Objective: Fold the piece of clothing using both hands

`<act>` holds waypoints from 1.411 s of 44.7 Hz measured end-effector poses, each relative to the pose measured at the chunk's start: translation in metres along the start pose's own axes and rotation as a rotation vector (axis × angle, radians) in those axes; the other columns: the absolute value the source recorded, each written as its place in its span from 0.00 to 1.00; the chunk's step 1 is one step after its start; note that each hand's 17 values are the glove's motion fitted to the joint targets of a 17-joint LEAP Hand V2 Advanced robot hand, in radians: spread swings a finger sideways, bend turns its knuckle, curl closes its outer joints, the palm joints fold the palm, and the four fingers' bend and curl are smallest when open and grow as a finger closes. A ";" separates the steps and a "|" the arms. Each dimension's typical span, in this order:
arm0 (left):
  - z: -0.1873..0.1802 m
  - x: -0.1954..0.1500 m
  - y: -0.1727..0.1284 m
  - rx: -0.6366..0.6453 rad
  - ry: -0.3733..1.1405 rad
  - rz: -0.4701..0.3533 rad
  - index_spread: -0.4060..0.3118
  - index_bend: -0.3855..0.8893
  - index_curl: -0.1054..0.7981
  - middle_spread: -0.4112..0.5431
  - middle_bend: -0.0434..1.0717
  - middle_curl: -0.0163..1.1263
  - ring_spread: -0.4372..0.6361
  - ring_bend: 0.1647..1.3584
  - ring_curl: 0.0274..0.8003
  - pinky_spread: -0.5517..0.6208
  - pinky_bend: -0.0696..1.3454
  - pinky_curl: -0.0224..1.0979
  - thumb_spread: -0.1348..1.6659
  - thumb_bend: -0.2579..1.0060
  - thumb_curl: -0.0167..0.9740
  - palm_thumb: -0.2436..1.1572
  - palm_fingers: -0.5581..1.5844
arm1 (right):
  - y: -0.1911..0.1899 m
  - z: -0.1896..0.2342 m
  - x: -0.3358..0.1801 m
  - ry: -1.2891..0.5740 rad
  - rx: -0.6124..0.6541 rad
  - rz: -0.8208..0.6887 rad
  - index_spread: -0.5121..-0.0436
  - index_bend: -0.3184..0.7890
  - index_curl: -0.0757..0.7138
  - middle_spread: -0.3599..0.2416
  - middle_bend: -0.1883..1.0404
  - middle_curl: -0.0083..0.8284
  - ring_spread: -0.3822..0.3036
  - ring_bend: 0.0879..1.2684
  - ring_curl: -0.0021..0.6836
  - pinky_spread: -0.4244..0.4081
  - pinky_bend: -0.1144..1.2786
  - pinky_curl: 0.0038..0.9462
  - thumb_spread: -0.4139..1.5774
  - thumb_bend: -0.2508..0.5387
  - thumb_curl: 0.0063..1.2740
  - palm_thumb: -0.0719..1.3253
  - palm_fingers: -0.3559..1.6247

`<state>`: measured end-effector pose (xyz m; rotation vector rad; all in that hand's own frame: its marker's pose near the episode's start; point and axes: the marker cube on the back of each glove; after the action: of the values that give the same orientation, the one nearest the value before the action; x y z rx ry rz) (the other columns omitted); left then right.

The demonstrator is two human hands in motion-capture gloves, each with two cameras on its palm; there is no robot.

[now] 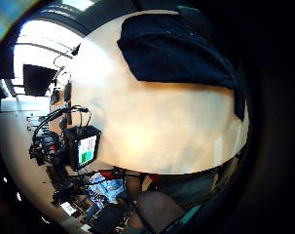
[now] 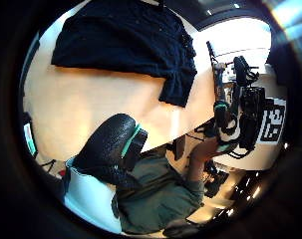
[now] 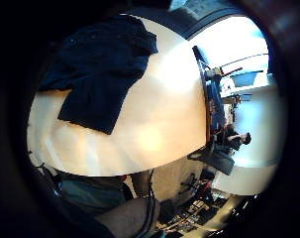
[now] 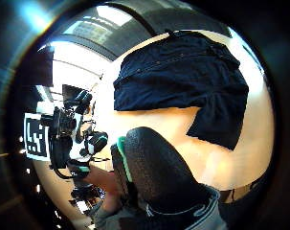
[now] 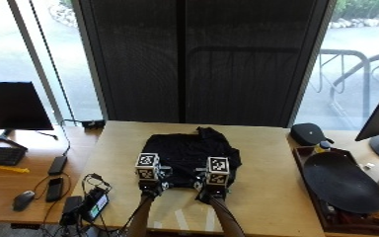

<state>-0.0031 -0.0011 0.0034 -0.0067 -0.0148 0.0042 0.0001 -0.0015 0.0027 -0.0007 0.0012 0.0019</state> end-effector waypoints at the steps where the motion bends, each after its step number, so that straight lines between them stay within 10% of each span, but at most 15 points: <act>1: -0.001 0.000 0.001 -0.002 0.000 0.000 0.50 0.38 0.14 0.45 0.27 0.08 0.49 0.24 0.08 0.60 0.26 0.06 0.30 0.29 0.08 0.32 0.46 | 0.000 0.001 0.000 0.001 0.000 0.001 0.67 0.42 0.14 0.63 0.27 0.04 0.66 0.11 0.04 0.71 0.43 0.11 0.43 0.41 0.03 0.15 0.27; 8: 0.001 0.001 0.002 -0.015 -0.002 0.000 0.45 0.39 0.20 0.46 0.28 0.17 0.55 0.31 0.22 0.71 0.30 0.13 0.49 0.27 0.14 0.34 0.43 | -0.004 0.007 0.000 0.000 0.001 -0.001 0.40 0.43 0.24 0.65 0.28 0.09 0.75 0.14 0.13 0.84 0.49 0.21 0.62 0.39 0.07 0.16 0.24; 18: -0.005 -0.001 0.005 -0.021 -0.006 0.001 0.43 0.40 0.26 0.46 0.28 0.24 0.58 0.34 0.27 0.78 0.32 0.17 0.59 0.22 0.21 0.35 0.40 | -0.007 0.006 0.000 0.013 -0.011 0.010 0.27 0.44 0.32 0.67 0.29 0.16 0.80 0.16 0.20 0.90 0.51 0.27 0.73 0.34 0.12 0.17 0.22; 54: 0.022 0.009 -0.022 -0.018 -0.043 -0.028 0.42 0.41 0.39 0.49 0.23 0.33 0.61 0.37 0.34 0.80 0.37 0.25 0.63 0.19 0.32 0.39 0.38 | -0.022 0.029 0.038 -0.135 -0.128 -0.002 0.25 0.41 0.41 0.66 0.30 0.29 0.83 0.19 0.32 0.83 0.59 0.36 0.76 0.31 0.25 0.35 0.20; 63: 0.036 0.004 -0.019 -0.150 -0.140 -0.042 0.43 0.42 0.42 0.50 0.21 0.33 0.61 0.37 0.35 0.79 0.37 0.27 0.64 0.19 0.33 0.44 0.39 | -0.048 0.055 0.030 -0.375 -0.074 -0.247 0.28 0.40 0.40 0.67 0.30 0.31 0.82 0.20 0.35 0.80 0.59 0.37 0.75 0.29 0.26 0.37 0.18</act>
<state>0.0008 -0.0196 0.0398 -0.1560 -0.1554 -0.0381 0.0305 -0.0494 0.0576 -0.0743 -0.3736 -0.2445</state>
